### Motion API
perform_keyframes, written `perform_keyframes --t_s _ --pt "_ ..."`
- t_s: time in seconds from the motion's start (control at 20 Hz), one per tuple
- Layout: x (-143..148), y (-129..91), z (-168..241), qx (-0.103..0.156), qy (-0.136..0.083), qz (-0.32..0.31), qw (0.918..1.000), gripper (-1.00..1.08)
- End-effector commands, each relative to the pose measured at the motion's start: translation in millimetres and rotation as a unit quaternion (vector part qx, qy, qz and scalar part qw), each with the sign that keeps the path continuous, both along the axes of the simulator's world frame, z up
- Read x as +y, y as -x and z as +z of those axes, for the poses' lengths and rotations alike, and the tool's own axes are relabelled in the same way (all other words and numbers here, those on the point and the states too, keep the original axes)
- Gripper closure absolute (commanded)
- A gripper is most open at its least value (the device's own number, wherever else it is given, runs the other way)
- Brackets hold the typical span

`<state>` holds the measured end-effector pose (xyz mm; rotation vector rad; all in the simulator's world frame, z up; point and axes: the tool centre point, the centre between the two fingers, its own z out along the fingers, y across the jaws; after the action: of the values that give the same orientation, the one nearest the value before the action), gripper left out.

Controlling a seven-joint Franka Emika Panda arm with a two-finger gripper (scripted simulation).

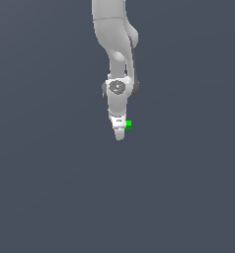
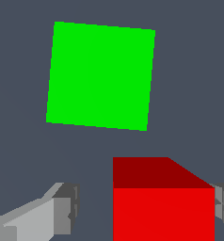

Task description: Stack the red cube on top of the green cube.

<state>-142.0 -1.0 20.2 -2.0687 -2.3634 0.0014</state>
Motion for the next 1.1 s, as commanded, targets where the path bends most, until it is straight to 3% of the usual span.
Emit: perform_keyframes --t_s 0.0,0.65,1.05 --pt "-0.1 -0.6 -0.2 -0.001 0.000 0.000 1.0000 1.08" --pt "-0.1 -0.5 1.9 -0.001 0.000 0.000 1.0000 1.08" --pt "-0.3 0.4 28.0 0.000 0.000 0.000 1.0000 1.08"
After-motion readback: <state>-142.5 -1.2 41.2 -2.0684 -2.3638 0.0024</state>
